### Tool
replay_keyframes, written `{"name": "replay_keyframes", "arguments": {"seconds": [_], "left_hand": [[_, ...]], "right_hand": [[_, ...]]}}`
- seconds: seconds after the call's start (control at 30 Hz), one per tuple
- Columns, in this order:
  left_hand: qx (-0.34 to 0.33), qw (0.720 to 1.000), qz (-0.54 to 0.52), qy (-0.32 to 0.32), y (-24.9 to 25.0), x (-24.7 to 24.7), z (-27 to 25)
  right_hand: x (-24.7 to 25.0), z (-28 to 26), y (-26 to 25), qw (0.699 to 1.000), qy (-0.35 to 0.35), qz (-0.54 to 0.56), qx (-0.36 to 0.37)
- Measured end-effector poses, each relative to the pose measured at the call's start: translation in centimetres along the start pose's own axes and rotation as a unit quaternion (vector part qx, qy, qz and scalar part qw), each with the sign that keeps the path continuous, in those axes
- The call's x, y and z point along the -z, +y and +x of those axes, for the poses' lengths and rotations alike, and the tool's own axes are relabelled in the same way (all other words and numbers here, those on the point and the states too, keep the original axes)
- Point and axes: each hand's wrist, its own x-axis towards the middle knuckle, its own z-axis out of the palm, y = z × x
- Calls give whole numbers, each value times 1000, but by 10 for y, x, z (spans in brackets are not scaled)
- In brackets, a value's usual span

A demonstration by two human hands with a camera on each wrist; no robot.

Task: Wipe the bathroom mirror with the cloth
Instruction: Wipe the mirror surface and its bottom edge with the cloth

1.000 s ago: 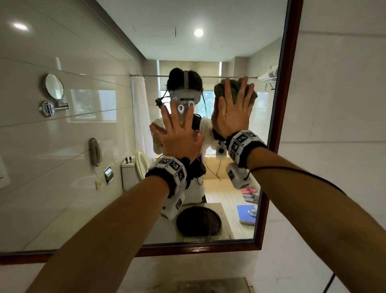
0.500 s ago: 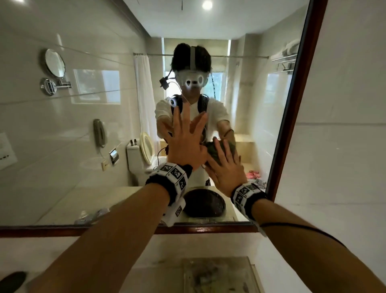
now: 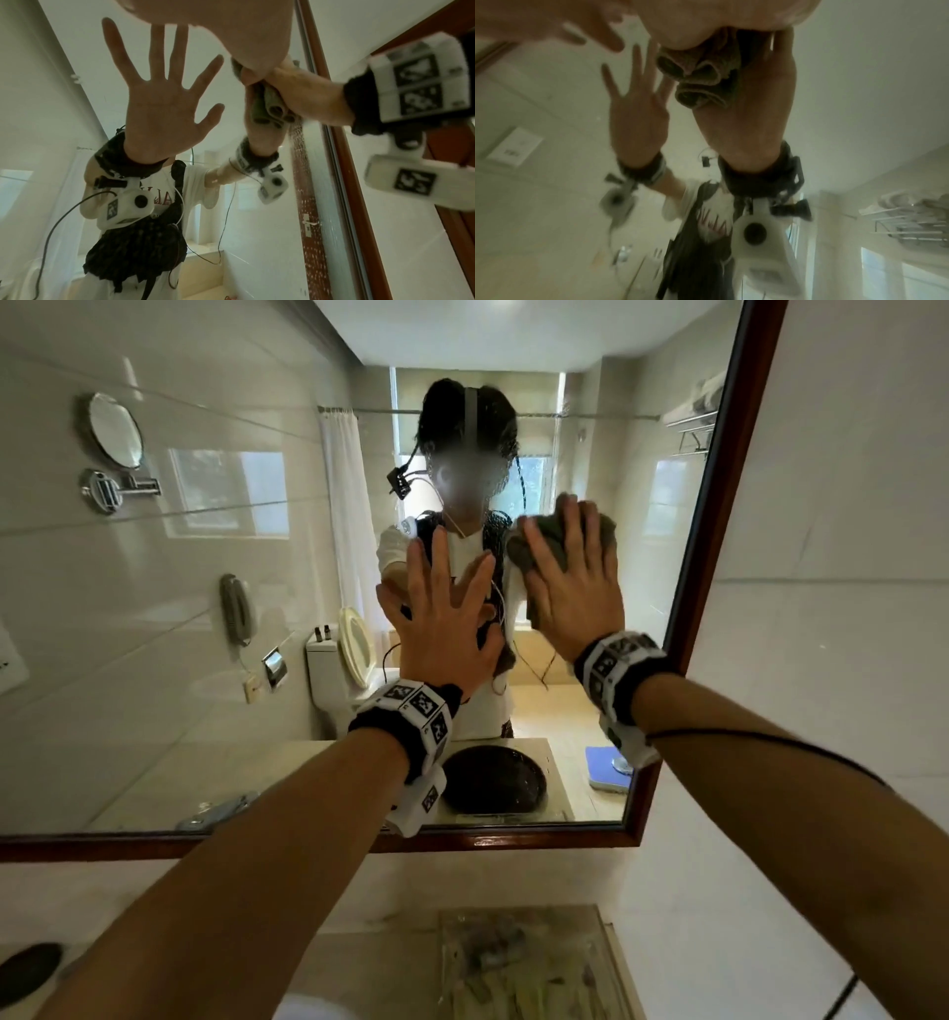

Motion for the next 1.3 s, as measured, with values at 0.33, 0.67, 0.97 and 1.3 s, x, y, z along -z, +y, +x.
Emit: {"name": "replay_keyframes", "arguments": {"seconds": [0.33, 0.67, 0.97, 1.3], "left_hand": [[1, 1000, 2, -8, 7, -3, 4], [-1, 999, 37, -30, 23, -18, -20], [-17, 999, 33, -21, 44, -5, 13], [-22, 999, 36, -28, 47, -20, 1]], "right_hand": [[0, -37, -10, 997, -12, 8, -77], [-17, -143, -18, 985, -63, 142, -79], [49, -20, 48, 994, 28, 83, -70], [-3, -78, 43, 986, -8, 78, -146]]}}
